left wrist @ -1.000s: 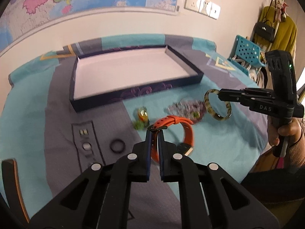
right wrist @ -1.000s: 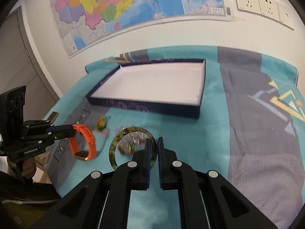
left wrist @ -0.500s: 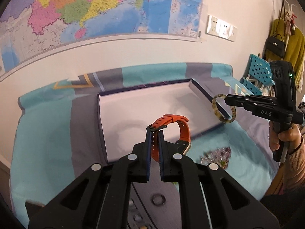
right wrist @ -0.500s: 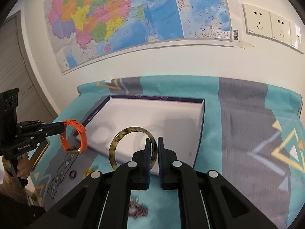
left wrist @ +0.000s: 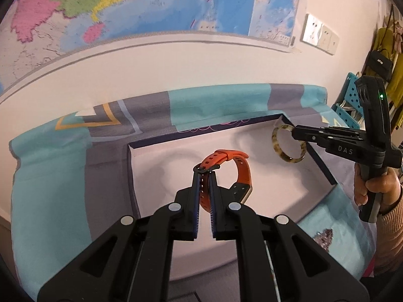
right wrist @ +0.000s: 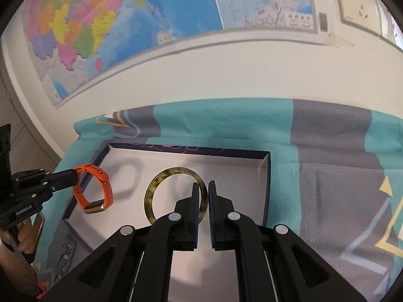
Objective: Organize jewelry
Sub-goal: 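Lift and carry the watch band and bangle into the white box tray with both tools, then open both tools to release the watch band and bangle in the tray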
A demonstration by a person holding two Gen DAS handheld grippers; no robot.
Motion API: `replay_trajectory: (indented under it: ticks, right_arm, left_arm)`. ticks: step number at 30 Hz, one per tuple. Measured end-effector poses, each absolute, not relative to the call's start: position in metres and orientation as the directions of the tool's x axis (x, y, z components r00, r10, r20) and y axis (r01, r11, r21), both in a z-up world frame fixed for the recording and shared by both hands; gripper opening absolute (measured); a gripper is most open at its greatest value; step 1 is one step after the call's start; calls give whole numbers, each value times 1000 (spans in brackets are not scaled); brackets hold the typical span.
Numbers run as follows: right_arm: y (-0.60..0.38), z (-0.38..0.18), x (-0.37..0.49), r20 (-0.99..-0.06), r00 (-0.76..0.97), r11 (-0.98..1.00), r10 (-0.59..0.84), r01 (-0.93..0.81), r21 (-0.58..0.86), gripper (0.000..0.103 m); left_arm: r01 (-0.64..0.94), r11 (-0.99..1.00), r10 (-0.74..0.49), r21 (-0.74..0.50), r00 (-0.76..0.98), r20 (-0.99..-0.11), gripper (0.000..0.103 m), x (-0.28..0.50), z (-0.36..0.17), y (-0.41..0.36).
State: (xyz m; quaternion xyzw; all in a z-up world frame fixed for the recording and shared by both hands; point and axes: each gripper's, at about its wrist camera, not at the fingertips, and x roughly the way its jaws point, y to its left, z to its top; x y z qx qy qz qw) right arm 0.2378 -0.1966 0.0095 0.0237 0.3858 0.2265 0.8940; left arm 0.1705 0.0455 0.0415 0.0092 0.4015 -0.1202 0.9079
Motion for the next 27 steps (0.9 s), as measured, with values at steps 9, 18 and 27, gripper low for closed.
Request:
replay_trajectory:
  ticks: [9, 18, 27]
  right_arm:
    - [-177, -4, 270, -733, 569, 914, 373, -362, 184, 6]
    - [-172, -13, 288, -767, 549, 932, 333, -316, 178, 6]
    - [-184, -2, 266, -721, 596, 925, 353, -336, 176, 25]
  left_arm:
    - [200, 978, -165, -54, 599, -783, 7, 215, 14, 44]
    - [166, 984, -146, -62, 564, -813, 6, 246, 2, 50]
    - [146, 986, -147, -75, 579, -802, 32, 238, 1, 57]
